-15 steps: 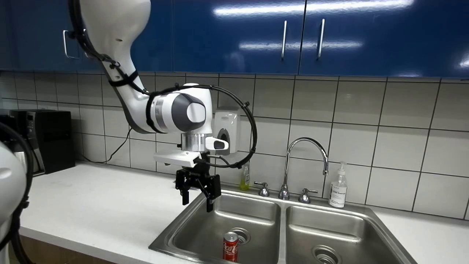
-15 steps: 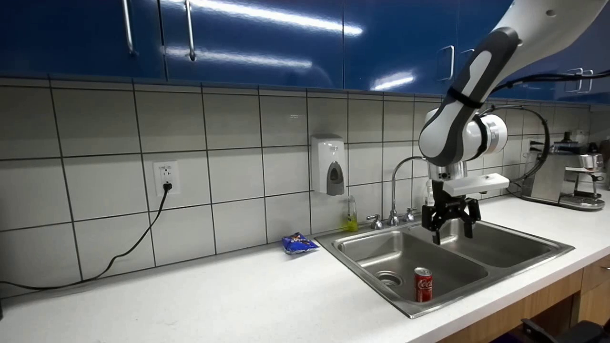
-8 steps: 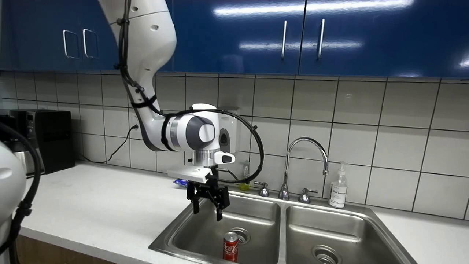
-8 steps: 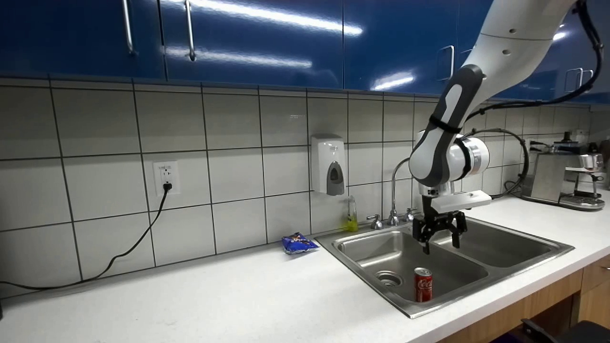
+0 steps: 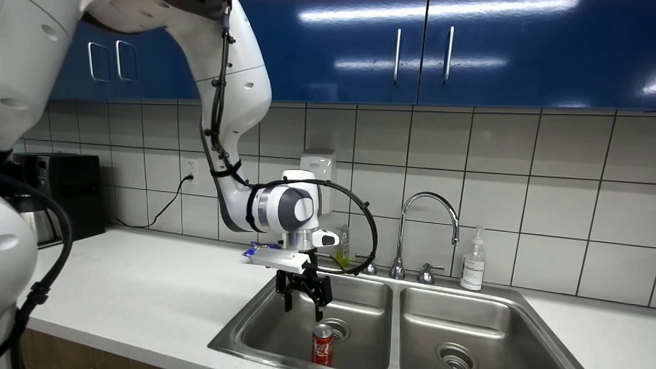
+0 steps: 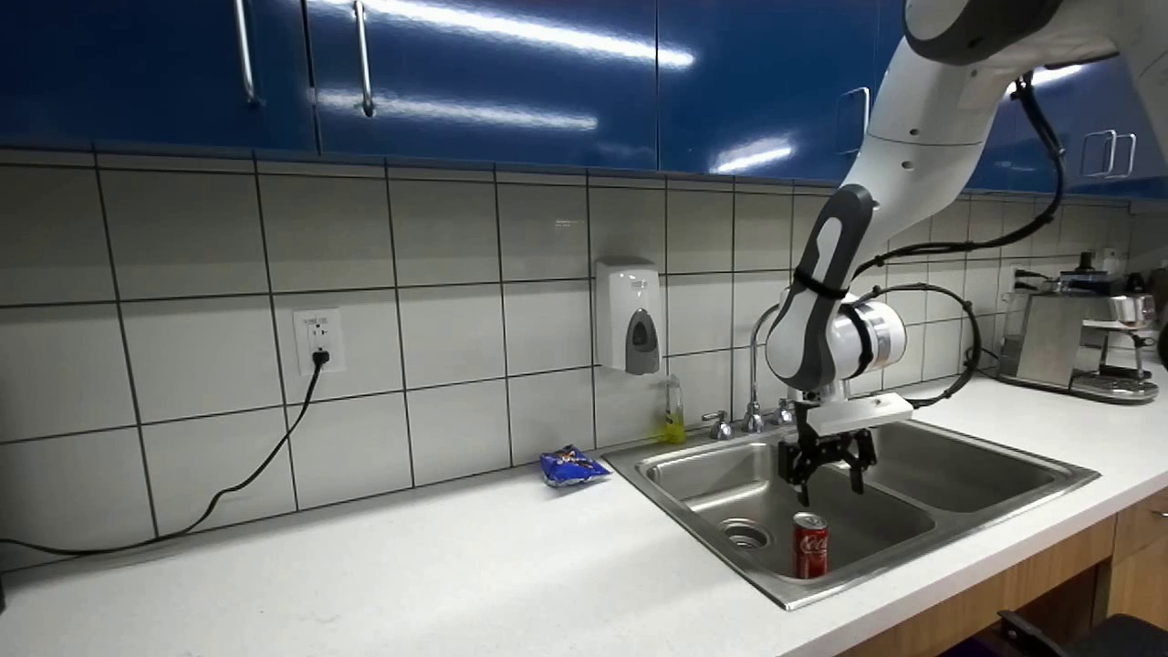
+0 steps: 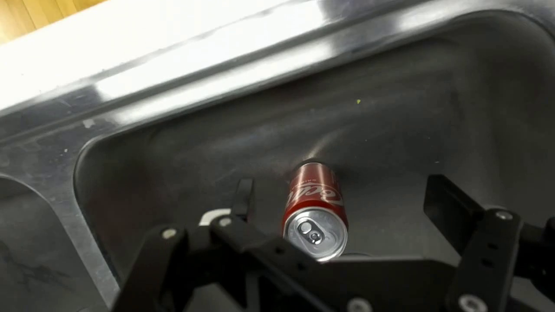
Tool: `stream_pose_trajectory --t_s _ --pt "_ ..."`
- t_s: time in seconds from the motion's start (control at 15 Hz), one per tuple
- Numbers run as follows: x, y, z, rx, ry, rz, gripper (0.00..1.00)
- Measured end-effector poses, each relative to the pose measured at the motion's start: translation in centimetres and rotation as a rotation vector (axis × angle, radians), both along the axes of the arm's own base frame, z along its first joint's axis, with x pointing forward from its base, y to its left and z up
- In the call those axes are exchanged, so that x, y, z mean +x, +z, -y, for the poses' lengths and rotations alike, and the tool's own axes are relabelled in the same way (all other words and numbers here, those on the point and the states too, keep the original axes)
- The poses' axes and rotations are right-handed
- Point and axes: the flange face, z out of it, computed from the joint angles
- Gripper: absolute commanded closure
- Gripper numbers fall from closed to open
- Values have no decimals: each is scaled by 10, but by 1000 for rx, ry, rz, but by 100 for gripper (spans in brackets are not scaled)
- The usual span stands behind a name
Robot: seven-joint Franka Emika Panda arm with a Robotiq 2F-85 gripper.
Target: Remove the can from the left sink
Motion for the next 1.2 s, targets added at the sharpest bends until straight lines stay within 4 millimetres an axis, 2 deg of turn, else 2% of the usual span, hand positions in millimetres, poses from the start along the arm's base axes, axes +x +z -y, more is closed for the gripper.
stream_pose_trajectory --t_s 0.4,1.2 --pt "20 -29 10 10 -52 -6 0" --pt "49 -58 20 20 -109 5 0"
